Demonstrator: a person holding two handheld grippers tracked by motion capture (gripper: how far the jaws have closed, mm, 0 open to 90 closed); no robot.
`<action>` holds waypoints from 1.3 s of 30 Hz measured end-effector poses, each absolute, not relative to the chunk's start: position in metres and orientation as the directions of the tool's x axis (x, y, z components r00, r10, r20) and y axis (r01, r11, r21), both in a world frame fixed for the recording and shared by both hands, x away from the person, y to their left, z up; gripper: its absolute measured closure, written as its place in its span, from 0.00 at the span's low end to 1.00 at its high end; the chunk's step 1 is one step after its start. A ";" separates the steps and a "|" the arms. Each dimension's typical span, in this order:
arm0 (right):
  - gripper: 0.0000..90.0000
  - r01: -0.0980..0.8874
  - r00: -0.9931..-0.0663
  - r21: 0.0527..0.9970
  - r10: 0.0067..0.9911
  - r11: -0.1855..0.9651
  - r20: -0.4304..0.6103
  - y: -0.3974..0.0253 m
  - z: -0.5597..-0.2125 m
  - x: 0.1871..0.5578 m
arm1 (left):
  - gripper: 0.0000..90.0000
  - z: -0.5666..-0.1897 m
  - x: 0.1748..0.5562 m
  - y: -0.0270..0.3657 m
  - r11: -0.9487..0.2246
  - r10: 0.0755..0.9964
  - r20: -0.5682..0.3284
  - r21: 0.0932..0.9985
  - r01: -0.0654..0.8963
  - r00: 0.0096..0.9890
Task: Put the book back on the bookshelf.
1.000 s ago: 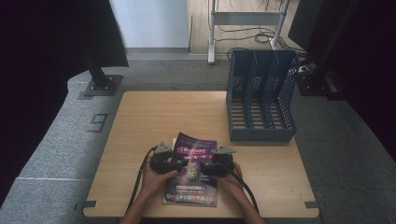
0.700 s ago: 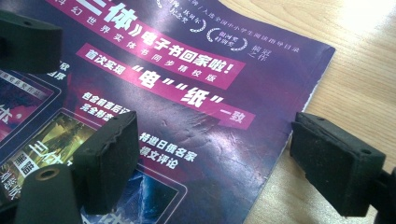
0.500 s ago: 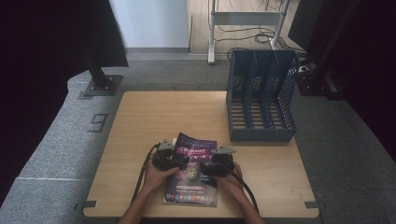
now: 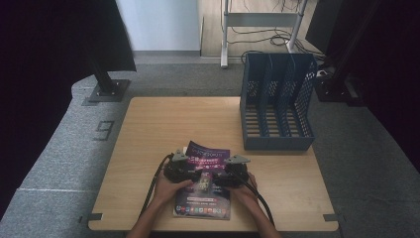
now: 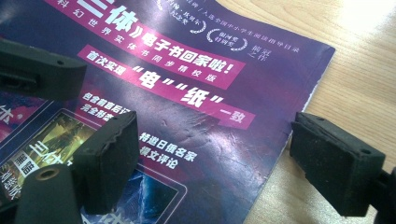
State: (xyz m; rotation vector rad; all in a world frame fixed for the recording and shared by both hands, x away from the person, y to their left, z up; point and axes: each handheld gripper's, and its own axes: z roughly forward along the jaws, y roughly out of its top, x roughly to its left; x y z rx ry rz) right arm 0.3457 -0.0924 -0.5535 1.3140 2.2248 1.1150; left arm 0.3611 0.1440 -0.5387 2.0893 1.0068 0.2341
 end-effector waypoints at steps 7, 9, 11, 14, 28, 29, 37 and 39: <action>0.17 0.591 -0.523 0.760 0.846 0.270 0.106 -0.092 -0.554 0.346 | 0.43 -0.540 0.362 0.143 -0.356 0.747 -0.143 0.739 0.572 0.649; 0.17 0.591 -0.523 0.760 0.846 0.271 0.105 -0.092 -0.554 0.346 | 0.45 -0.541 0.362 0.143 -0.355 0.751 -0.134 0.744 0.566 0.647; 0.17 0.591 -0.523 0.760 0.846 0.270 0.105 -0.092 -0.554 0.346 | 0.47 -0.541 0.363 0.142 -0.355 0.752 -0.129 0.747 0.562 0.647; 0.17 0.591 -0.522 0.760 0.846 0.270 0.106 -0.092 -0.554 0.346 | 0.49 -0.542 0.363 0.142 -0.361 0.753 -0.115 0.751 0.553 0.648; 0.18 0.592 -0.520 0.760 0.848 0.267 0.107 -0.092 -0.554 0.345 | 0.66 -0.540 0.369 0.142 -0.366 0.732 -0.131 0.752 0.549 0.668; 0.18 0.592 -0.520 0.760 0.847 0.267 0.107 -0.092 -0.554 0.345 | 0.67 -0.539 0.370 0.142 -0.366 0.730 -0.135 0.751 0.549 0.671; 0.18 0.593 -0.518 0.760 0.848 0.266 0.107 -0.092 -0.554 0.345 | 0.82 -0.538 0.371 0.145 -0.349 0.721 -0.165 0.754 0.557 0.673; 0.18 0.593 -0.518 0.760 0.849 0.265 0.107 -0.092 -0.554 0.345 | 0.85 -0.538 0.370 0.145 -0.342 0.722 -0.168 0.757 0.557 0.672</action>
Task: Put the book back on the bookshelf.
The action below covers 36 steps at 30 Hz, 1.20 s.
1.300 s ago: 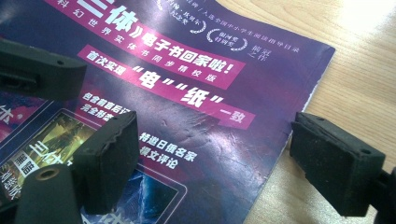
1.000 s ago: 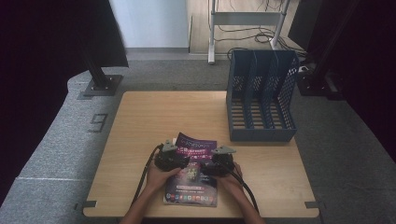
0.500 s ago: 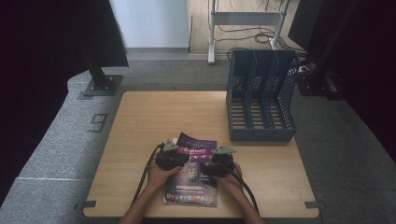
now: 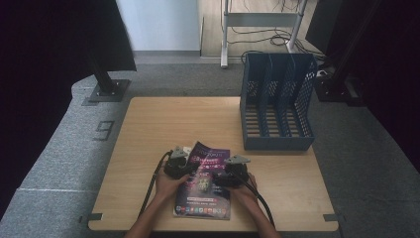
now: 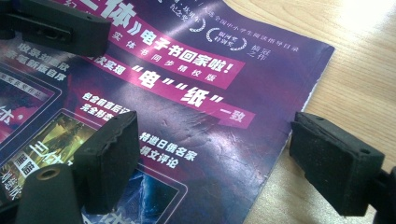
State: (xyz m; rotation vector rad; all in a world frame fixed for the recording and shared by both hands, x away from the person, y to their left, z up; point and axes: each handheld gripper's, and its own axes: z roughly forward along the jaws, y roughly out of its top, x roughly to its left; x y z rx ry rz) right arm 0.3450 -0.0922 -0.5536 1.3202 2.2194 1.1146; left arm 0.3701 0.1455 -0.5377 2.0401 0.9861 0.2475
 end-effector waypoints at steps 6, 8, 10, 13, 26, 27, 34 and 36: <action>0.18 0.594 -0.517 0.760 0.849 0.265 0.109 -0.092 -0.554 0.345 | 0.95 -0.534 0.366 0.147 -0.314 0.707 -0.181 0.787 0.532 0.684; 0.18 0.594 -0.518 0.760 0.849 0.264 0.110 -0.093 -0.554 0.345 | 0.96 -0.532 0.363 0.145 -0.318 0.704 -0.165 0.797 0.514 0.691; 0.18 0.594 -0.519 0.760 0.848 0.264 0.111 -0.093 -0.554 0.345 | 0.97 -0.530 0.362 0.145 -0.316 0.703 -0.163 0.801 0.509 0.693; 0.18 0.594 -0.521 0.760 0.846 0.264 0.113 -0.093 -0.554 0.344 | 0.97 -0.529 0.362 0.146 -0.306 0.698 -0.178 0.801 0.514 0.693; 0.19 0.593 -0.521 0.761 0.846 0.263 0.113 -0.094 -0.553 0.344 | 0.97 -0.529 0.364 0.149 -0.285 0.683 -0.216 0.800 0.527 0.697; 0.19 0.593 -0.521 0.761 0.846 0.263 0.114 -0.094 -0.553 0.344 | 0.97 -0.528 0.364 0.149 -0.284 0.683 -0.216 0.801 0.526 0.698; 0.19 0.595 -0.522 0.760 0.844 0.260 0.120 -0.096 -0.553 0.345 | 0.97 -0.525 0.360 0.148 -0.275 0.669 -0.211 0.821 0.500 0.713; 0.19 0.597 -0.521 0.759 0.846 0.262 0.118 -0.098 -0.553 0.345 | 0.97 -0.523 0.359 0.148 -0.273 0.665 -0.207 0.828 0.491 0.718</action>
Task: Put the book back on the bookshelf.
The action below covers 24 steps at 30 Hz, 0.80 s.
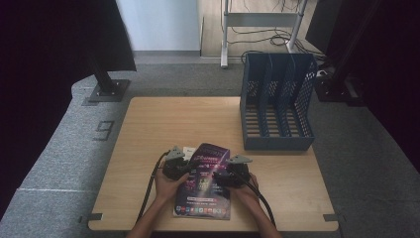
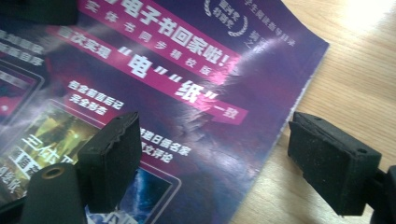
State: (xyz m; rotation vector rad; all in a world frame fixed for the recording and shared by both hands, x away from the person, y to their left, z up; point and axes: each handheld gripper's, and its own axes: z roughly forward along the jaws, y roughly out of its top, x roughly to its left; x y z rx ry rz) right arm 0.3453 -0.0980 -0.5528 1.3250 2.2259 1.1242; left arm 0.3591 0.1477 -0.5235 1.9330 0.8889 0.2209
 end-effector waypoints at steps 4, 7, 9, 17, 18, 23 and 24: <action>0.21 0.600 -0.509 0.762 0.851 0.245 0.128 -0.103 -0.551 0.347 | 0.97 -0.521 0.357 0.148 -0.268 0.657 -0.199 0.840 0.472 0.727; 0.21 0.602 -0.510 0.767 0.846 0.224 0.153 -0.107 -0.550 0.347 | 0.97 -0.519 0.356 0.148 -0.260 0.653 -0.199 0.847 0.463 0.731; 0.21 0.598 -0.513 0.772 0.843 0.215 0.163 -0.109 -0.548 0.347 | 0.97 -0.517 0.354 0.148 -0.254 0.649 -0.198 0.854 0.454 0.735; 0.21 0.590 -0.517 0.784 0.836 0.193 0.183 -0.113 -0.545 0.347 | 0.97 -0.510 0.350 0.147 -0.241 0.638 -0.186 0.873 0.423 0.747; 0.21 0.589 -0.518 0.785 0.835 0.191 0.186 -0.113 -0.545 0.347 | 0.97 -0.509 0.350 0.147 -0.240 0.637 -0.185 0.875 0.420 0.748; 0.21 0.580 -0.528 0.793 0.828 0.186 0.191 -0.114 -0.542 0.347 | 0.97 -0.504 0.346 0.147 -0.232 0.630 -0.176 0.886 0.401 0.756; 0.21 0.577 -0.530 0.796 0.826 0.186 0.190 -0.115 -0.542 0.347 | 0.97 -0.503 0.346 0.148 -0.232 0.628 -0.175 0.888 0.397 0.758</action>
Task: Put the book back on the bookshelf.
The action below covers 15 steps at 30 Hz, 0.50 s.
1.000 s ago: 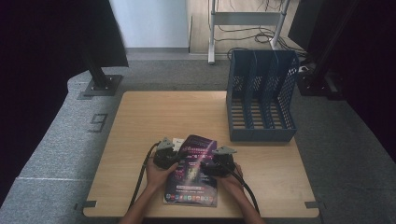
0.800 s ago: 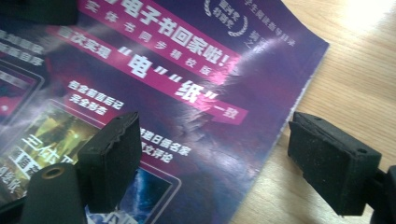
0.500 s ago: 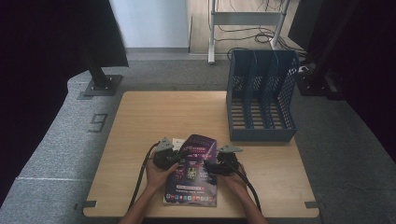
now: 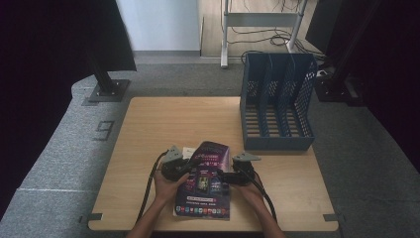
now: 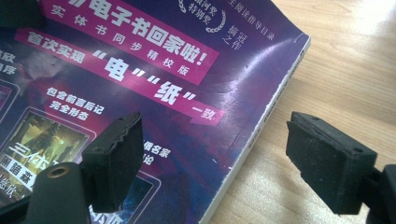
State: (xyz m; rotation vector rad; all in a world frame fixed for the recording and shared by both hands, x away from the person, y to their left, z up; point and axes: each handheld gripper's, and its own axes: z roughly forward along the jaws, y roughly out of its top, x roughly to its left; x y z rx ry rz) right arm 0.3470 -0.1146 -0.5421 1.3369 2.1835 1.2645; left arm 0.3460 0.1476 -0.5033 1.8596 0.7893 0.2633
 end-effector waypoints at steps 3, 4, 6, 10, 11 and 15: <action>0.21 0.573 -0.531 0.799 0.825 0.182 0.193 -0.116 -0.540 0.347 | 0.97 -0.500 0.345 0.148 -0.232 0.624 -0.169 0.892 0.388 0.763; 0.21 0.572 -0.532 0.801 0.824 0.178 0.196 -0.117 -0.540 0.348 | 0.97 -0.500 0.344 0.148 -0.230 0.622 -0.168 0.894 0.384 0.765; 0.21 0.575 -0.531 0.801 0.822 0.170 0.206 -0.118 -0.539 0.348 | 0.97 -0.498 0.343 0.148 -0.229 0.620 -0.166 0.897 0.378 0.767; 0.21 0.574 -0.536 0.801 0.817 0.168 0.213 -0.118 -0.538 0.349 | 0.97 -0.496 0.342 0.148 -0.226 0.614 -0.164 0.901 0.371 0.772; 0.21 0.573 -0.538 0.802 0.816 0.169 0.213 -0.118 -0.537 0.349 | 0.97 -0.496 0.341 0.148 -0.225 0.614 -0.163 0.902 0.369 0.772; 0.21 0.575 -0.537 0.800 0.816 0.170 0.213 -0.118 -0.537 0.351 | 0.97 -0.494 0.340 0.149 -0.221 0.610 -0.164 0.904 0.365 0.775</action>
